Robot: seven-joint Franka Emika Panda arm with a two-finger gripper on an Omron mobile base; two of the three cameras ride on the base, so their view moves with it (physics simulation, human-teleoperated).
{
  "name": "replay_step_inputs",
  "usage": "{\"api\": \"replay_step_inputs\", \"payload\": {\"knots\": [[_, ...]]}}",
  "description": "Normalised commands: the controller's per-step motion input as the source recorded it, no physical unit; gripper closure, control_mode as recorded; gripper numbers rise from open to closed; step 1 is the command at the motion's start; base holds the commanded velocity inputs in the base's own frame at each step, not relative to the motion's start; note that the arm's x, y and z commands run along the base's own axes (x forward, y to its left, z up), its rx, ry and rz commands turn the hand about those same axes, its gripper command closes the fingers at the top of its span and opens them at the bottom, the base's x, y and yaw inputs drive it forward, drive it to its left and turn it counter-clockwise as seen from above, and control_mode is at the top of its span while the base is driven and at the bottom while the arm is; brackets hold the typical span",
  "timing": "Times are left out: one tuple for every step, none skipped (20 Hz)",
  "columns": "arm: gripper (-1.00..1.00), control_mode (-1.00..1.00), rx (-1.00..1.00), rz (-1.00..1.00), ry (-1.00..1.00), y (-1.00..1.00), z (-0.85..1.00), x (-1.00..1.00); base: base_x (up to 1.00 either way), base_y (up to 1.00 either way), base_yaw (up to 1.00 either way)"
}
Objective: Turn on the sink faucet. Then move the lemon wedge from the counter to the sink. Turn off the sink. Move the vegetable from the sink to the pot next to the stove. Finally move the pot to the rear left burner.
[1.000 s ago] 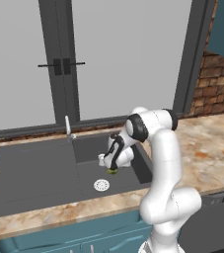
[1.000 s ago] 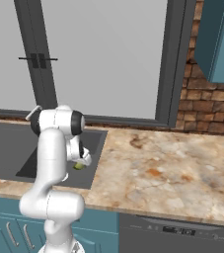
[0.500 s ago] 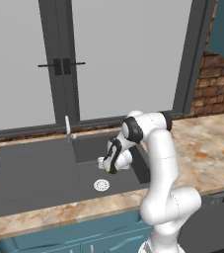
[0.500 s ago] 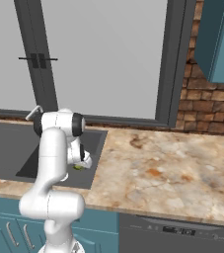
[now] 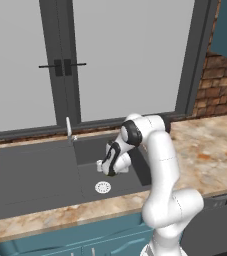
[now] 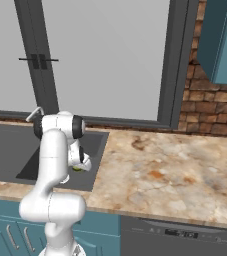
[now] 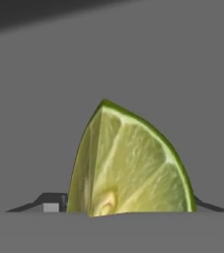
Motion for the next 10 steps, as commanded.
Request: {"api": "replay_step_inputs", "payload": {"knots": [[1.0, -1.0, 0.0, 0.0, 0.05, 0.0, -0.21, 0.0, 0.0, 0.0, 0.0], [1.0, -1.0, 0.0, 0.0, 0.04, 0.04, -0.16, 0.0, 0.0, 0.0, 0.0], [1.0, -1.0, 0.0, 0.0, 0.04, 0.04, -0.07, 0.0, 0.0, 0.0, 0.0], [1.0, -1.0, 0.0, 0.0, 0.01, 0.04, 0.0, 0.0, 0.0, 0.0, 0.0], [1.0, -1.0, 0.0, 0.0, 0.0, 0.08, 0.0, 0.0, 0.0, 0.0, 0.0], [1.0, -1.0, 0.0, 0.0, 0.0, 0.02, 0.1, -0.01, 0.0, 0.0, 0.0], [1.0, -1.0, -0.01, 0.0, -0.09, 0.04, 0.26, -0.16, 0.0, 0.0, 0.0], [1.0, -1.0, 0.0, 0.0, -0.09, 0.03, 0.31, -0.19, 0.0, 0.0, 0.0], [1.0, -1.0, 0.0, 0.0, -0.08, 0.0, 0.5, -0.19, 0.0, 0.0, 0.0], [1.0, -1.0, -0.02, 0.0, -0.08, 0.0, 0.6, -0.24, 0.0, 0.0, 0.0]]}}
